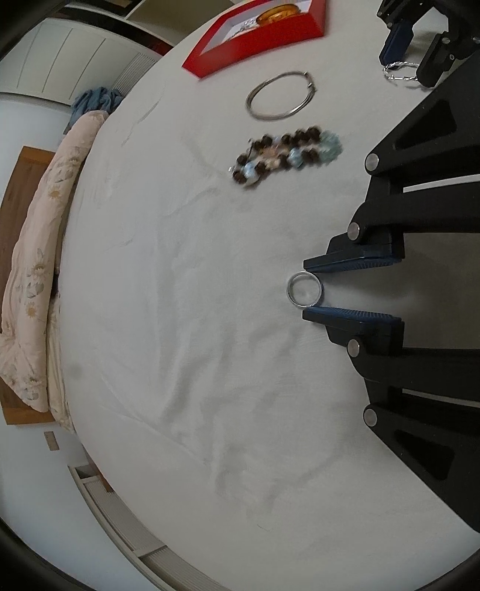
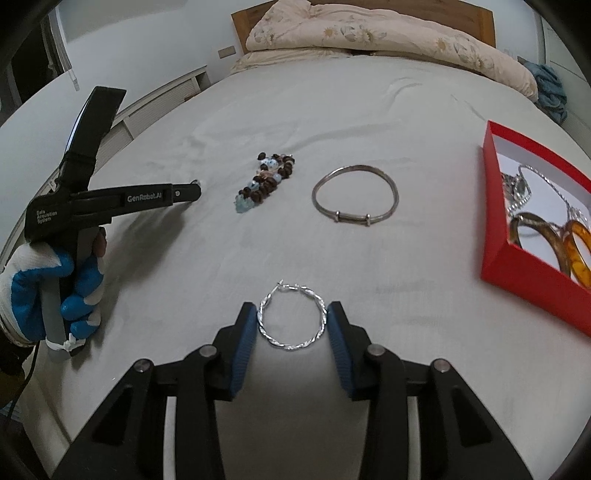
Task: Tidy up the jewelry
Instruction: 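Carry the hoop and ring into the red box and open both tools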
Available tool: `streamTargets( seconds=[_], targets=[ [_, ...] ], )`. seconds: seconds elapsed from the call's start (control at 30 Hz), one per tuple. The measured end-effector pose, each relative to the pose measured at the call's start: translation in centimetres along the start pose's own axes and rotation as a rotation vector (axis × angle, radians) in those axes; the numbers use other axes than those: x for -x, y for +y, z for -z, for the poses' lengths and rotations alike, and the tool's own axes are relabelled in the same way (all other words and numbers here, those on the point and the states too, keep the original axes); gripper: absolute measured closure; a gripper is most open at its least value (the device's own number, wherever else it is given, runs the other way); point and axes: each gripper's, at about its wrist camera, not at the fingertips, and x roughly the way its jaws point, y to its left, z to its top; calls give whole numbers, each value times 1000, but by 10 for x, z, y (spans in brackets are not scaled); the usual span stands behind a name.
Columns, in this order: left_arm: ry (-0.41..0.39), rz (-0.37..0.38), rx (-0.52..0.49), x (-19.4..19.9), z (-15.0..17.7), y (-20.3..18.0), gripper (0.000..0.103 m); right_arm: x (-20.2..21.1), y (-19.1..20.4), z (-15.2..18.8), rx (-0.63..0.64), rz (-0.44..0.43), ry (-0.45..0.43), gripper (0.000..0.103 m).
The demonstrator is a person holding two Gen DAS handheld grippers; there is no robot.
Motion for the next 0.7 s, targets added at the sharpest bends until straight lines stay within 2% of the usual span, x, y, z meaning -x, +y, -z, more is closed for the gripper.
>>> streamTargets(
  seconds=[0.33,0.5,0.7],
  targets=[
    [-39,64,-71,48,12,-32,85,53,-6,13,-36,0,-52,66],
    [-54,122,-114,66,11,-67,85,87,-18,12,-50,28,-103,66],
    [-65,205,-178,74,2,-128,85,124,-57,6,-76,99,-158,66]
  ],
)
